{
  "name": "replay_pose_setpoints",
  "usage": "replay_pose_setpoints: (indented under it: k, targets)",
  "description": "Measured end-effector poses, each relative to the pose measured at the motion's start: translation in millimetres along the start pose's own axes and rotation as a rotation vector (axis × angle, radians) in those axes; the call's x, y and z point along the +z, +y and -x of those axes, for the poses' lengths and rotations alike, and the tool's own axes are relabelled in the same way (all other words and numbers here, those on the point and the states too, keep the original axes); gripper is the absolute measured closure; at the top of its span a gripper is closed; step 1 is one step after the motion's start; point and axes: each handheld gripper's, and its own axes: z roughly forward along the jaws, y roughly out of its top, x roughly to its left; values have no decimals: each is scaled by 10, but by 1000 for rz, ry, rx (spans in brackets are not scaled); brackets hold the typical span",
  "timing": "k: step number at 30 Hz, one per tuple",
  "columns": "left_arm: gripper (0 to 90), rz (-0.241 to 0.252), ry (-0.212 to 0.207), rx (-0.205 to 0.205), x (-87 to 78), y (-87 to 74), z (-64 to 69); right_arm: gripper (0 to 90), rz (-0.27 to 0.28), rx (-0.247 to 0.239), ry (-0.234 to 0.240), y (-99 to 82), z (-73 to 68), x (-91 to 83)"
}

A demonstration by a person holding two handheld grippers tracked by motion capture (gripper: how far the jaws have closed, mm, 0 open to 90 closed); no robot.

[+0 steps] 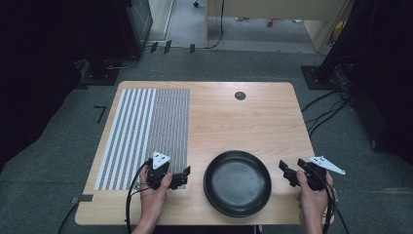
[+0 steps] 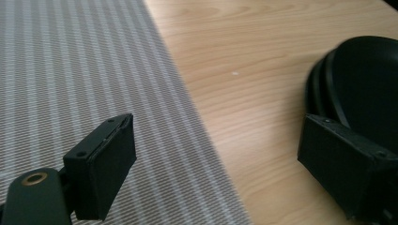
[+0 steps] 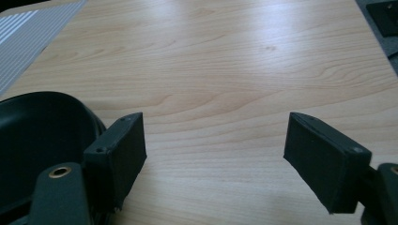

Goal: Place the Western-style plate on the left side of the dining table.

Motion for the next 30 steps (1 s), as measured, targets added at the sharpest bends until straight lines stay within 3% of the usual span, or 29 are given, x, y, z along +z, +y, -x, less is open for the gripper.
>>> replay_pose_setpoints:
  k: [5,11,14,20,24,25,27,30]
  targets:
    - [118,-7,-55,1,42,19,136,226,-3,-16,38,-9,-121,-13]
    - [121,-9,-85,10,74,39,224,220,-16,-23,64,-50,-244,-4]
    - [126,-14,-101,15,99,39,268,258,-16,-27,40,-59,-309,-5]
    - [136,-24,-129,29,142,47,347,413,-16,-49,27,-121,-383,-14]
    - [141,-33,-153,36,165,35,402,554,-22,-44,55,-154,-396,-33]
    - [146,-33,-153,36,165,35,402,554,-22,-44,55,-154,-396,-33]
    - [158,-41,-165,44,173,26,434,665,-6,-31,86,-182,-409,-47]
    - [237,-51,-186,58,176,8,493,747,-48,-9,115,-205,-442,-41]
